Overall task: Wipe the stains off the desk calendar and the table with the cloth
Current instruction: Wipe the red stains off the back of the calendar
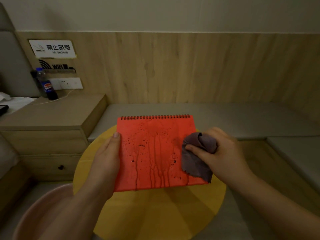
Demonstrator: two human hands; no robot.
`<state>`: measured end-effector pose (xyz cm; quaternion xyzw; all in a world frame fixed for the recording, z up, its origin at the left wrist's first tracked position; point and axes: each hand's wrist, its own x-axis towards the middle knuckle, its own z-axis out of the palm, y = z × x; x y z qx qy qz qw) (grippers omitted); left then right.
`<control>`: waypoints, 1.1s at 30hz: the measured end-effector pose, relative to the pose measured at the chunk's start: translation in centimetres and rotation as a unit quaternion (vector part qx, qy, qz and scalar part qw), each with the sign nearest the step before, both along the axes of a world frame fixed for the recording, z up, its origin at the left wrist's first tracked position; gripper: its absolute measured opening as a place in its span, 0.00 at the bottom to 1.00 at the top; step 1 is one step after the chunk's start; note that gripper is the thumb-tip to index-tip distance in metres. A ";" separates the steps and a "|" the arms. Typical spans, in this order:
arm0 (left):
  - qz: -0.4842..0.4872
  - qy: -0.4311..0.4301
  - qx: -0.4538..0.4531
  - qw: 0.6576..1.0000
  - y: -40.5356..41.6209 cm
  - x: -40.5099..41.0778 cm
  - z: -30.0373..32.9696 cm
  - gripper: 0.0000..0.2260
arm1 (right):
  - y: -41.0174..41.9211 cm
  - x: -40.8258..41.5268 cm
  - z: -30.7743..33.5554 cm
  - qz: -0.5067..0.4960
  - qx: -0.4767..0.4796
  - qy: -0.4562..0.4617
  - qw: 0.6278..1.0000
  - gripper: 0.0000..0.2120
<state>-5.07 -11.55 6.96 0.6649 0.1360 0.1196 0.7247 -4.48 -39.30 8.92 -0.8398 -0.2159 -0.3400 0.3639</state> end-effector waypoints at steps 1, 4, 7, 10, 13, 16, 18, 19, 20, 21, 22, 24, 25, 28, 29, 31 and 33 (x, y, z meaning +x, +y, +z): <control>0.000 0.001 0.000 1.000 0.1 0.0 0.0 0.17 | -0.2 -0.5 -0.3 0.005 -0.016 -0.001 1.000 0.17; 0.004 0.003 -0.004 1.000 0.3 0.1 0.1 0.18 | -0.7 -1.9 -1.1 0.041 -0.048 0.012 0.998 0.11; 0.005 0.003 -0.002 1.000 0.2 0.0 0.0 0.16 | -0.9 -2.7 -1.0 0.068 -0.063 0.041 0.995 0.08; -0.002 0.001 0.001 1.000 0.0 -0.3 0.2 0.17 | -0.9 -2.5 0.0 0.056 -0.067 0.054 0.995 0.10; -0.017 0.000 0.001 1.000 -0.2 -0.9 0.4 0.19 | -0.5 -1.4 1.7 0.010 0.012 0.074 0.997 0.10; -0.028 -0.003 -0.001 1.000 -0.3 -1.7 1.1 0.20 | -0.2 0.2 4.0 -0.003 0.123 0.094 0.988 0.11; -0.038 -0.002 -0.013 0.999 -0.4 -2.1 1.6 0.22 | 0.1 1.3 5.5 -0.003 0.155 0.086 0.984 0.13; -0.038 -0.002 -0.017 0.999 -0.4 -2.3 1.9 0.21 | 0.2 1.7 6.3 -0.001 0.161 0.078 0.984 0.14; -0.037 -0.003 -0.017 0.999 -0.4 -2.5 2.2 0.21 | 0.4 2.0 7.0 0.004 0.162 0.072 0.984 0.14; -0.035 -0.005 -0.015 0.999 -0.5 -2.8 2.5 0.20 | 0.6 2.2 7.7 0.009 0.157 0.070 0.985 0.15; -0.036 -0.006 -0.013 0.999 -0.6 -3.0 2.7 0.20 | 0.8 2.3 8.1 0.014 0.150 0.069 0.986 0.14; -0.045 -0.008 -0.012 0.999 -0.7 -3.4 3.0 0.19 | 1.1 2.5 8.7 0.021 0.129 0.071 0.989 0.13; -0.050 -0.011 -0.008 0.999 -0.7 -3.7 3.3 0.19 | 1.2 2.3 8.7 0.022 0.117 0.071 0.990 0.12; -0.053 -0.016 -0.003 0.998 -0.7 -4.5 3.5 0.17 | 1.3 1.6 8.3 0.012 0.100 0.077 0.992 0.10; -0.052 -0.017 -0.003 0.999 -0.8 -4.8 3.7 0.17 | 1.3 1.2 8.2 0.010 0.096 0.081 0.992 0.10; -0.051 -0.022 0.008 0.998 -1.0 -5.5 4.0 0.17 | 1.2 0.2 8.0 0.011 0.091 0.087 0.992 0.11; -0.046 -0.020 0.021 0.999 -1.1 -6.2 4.6 0.18 | 1.0 -1.1 8.0 0.011 0.086 0.096 0.992 0.10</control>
